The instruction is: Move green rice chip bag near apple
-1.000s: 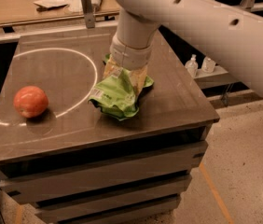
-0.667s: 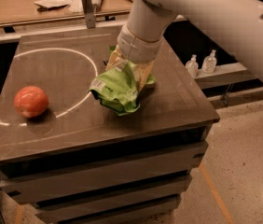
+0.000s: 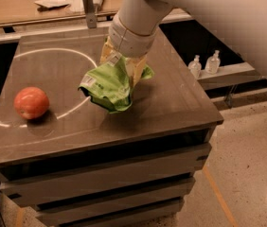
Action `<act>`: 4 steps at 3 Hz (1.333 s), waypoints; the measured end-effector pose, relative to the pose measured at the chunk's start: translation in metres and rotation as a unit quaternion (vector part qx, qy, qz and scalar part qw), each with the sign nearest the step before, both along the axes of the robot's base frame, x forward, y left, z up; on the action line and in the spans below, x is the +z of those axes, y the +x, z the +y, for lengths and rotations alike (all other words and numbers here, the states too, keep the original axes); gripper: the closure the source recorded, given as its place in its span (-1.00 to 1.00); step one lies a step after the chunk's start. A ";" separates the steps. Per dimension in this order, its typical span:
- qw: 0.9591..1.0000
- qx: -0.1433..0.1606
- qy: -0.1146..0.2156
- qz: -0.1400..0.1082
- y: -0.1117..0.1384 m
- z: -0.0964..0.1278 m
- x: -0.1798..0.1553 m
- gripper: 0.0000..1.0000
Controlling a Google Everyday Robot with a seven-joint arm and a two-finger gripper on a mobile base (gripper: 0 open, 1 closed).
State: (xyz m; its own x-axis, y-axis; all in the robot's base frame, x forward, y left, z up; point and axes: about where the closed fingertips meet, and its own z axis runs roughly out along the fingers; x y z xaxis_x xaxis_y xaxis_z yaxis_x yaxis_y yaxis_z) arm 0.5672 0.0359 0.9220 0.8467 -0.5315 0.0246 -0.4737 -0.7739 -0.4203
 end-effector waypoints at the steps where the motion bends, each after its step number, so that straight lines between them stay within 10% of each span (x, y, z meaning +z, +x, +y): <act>1: 1.000 0.004 -0.011 -0.013 0.003 0.019 0.001 1.00; 4: 0.998 0.061 -0.016 -0.025 -0.004 0.081 -0.017 1.00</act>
Offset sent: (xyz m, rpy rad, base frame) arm 0.0054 0.0744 -0.0103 -0.0384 -0.0660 0.0835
